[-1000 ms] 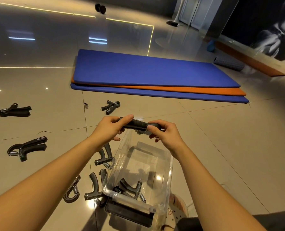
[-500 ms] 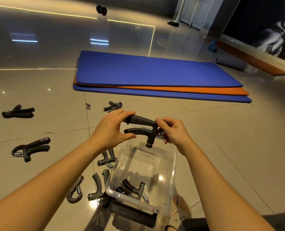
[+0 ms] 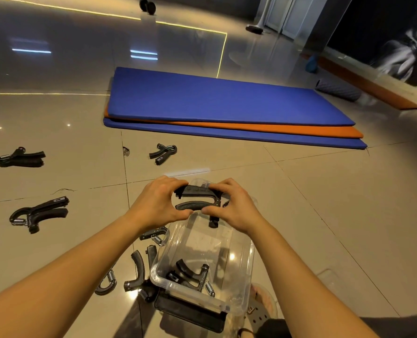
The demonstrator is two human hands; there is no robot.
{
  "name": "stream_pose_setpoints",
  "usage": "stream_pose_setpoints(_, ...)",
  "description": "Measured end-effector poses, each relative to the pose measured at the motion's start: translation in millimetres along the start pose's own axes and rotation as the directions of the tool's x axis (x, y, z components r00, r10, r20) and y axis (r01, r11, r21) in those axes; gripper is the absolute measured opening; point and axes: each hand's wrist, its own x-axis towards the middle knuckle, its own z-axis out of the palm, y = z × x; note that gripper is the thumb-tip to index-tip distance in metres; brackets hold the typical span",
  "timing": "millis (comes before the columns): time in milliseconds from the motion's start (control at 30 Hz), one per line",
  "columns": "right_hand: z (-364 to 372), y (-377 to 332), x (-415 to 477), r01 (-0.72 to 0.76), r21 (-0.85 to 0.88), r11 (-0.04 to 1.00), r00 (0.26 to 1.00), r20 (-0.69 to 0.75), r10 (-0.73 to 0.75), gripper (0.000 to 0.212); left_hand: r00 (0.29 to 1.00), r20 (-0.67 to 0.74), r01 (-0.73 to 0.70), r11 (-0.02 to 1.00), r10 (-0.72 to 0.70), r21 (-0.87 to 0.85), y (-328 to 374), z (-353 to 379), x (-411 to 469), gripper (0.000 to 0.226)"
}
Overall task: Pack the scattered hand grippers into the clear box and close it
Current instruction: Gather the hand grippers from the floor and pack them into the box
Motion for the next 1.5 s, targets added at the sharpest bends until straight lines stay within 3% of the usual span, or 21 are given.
stream_pose_setpoints(167, 13, 16, -2, 0.061, -0.157, 0.986, 0.998, 0.003, -0.061, 0.068, 0.997, 0.078, 0.005, 0.999, -0.003, -0.035, -4, 9, 1, 0.082)
stream_pose_setpoints(433, 32, 33, -6, 0.056, -0.203, 0.978, 0.998, -0.013, -0.059, 0.063, 0.987, 0.159, 0.029, 0.997, -0.016, -0.077, -10, 27, 2, 0.077)
stream_pose_setpoints(633, 65, 68, -23, -0.184, -0.142, 0.973, 0.982, -0.073, 0.176, 0.054, 0.962, 0.22, 0.185, 0.979, -0.162, -0.088, -34, 50, -26, 0.074)
stream_pose_setpoints(767, 87, 88, -18, -0.33, -0.105, 0.938, 0.943, -0.084, 0.322, 0.048, 0.941, 0.315, 0.166, 0.98, -0.125, -0.107, -49, 66, -47, 0.069)
stream_pose_setpoints(1000, 147, 118, -9, -0.467, -0.19, 0.864, 0.88, -0.01, 0.474, 0.041, 0.953, 0.279, 0.167, 0.974, -0.12, -0.15, -52, 79, -58, 0.068)
stream_pose_setpoints(1200, 184, 139, -8, -0.456, -0.256, 0.852, 0.875, 0.045, 0.481, 0.037, 0.957, 0.262, 0.183, 0.961, -0.126, -0.208, -58, 87, -62, 0.064)
stream_pose_setpoints(1333, 191, 146, -8, -0.391, -0.372, 0.842, 0.896, 0.055, 0.441, 0.049, 0.959, 0.25, 0.191, 0.957, -0.134, -0.219, -61, 91, -63, 0.061)
stream_pose_setpoints(1500, 188, 149, -11, -0.371, -0.351, 0.86, 0.891, 0.129, 0.436, 0.061, 0.962, 0.24, 0.184, 0.961, -0.132, -0.207, -60, 90, -63, 0.061)
